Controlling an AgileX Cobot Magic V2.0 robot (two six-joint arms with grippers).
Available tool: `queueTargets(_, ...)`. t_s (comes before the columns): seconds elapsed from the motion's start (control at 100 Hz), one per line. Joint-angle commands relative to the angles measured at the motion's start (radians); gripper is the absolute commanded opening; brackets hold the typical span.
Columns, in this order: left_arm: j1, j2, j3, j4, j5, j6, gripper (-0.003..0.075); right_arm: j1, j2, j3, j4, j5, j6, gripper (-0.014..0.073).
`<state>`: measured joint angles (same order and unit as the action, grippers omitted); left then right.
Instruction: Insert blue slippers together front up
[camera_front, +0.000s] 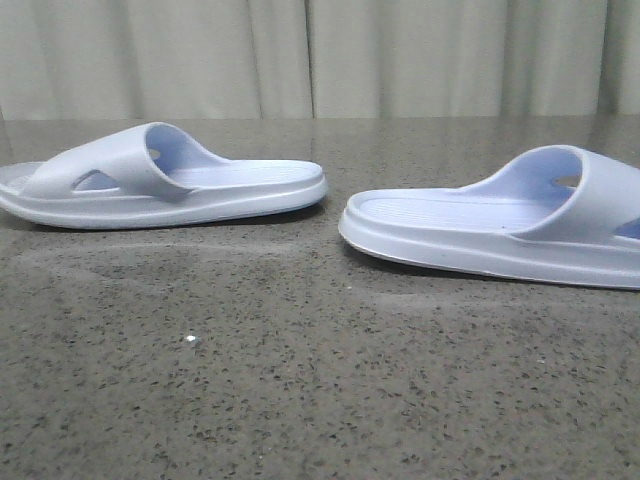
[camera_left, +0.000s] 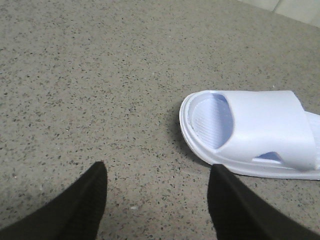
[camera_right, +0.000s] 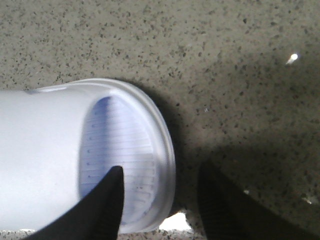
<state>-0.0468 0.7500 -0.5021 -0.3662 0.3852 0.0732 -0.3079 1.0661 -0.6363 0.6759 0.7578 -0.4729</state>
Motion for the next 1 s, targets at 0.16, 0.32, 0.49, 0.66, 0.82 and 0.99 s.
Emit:
queueTargets(0.16, 0.002, 0.009, -0.036, -0.086, -0.074, 0.071, 0.0391, -0.09, 0.118, -0.034, 0.258, 0.114, -0.225, 0.0276)
queueTargets(0.32, 0.002, 0.009, -0.036, -0.093, -0.074, 0.083, 0.0391, -0.09, 0.169, -0.034, 0.297, 0.152, -0.264, -0.0064)
queueTargets(0.49, 0.002, 0.052, -0.038, -0.136, -0.091, 0.09, 0.0391, -0.09, 0.167, -0.034, 0.296, 0.136, -0.267, -0.0102)
queueTargets(0.66, 0.002, 0.171, -0.052, -0.274, -0.094, 0.206, 0.0391, -0.09, 0.167, -0.034, 0.291, 0.141, -0.267, -0.0102)
queueTargets(0.82, 0.002, 0.309, -0.131, -0.487, -0.044, 0.401, 0.039, -0.09, 0.167, -0.034, 0.291, 0.144, -0.267, -0.0102)
queueTargets(0.99, 0.042, 0.445, -0.213, -0.692, 0.038, 0.566, 0.039, -0.09, 0.167, -0.034, 0.291, 0.144, -0.267, -0.0102)
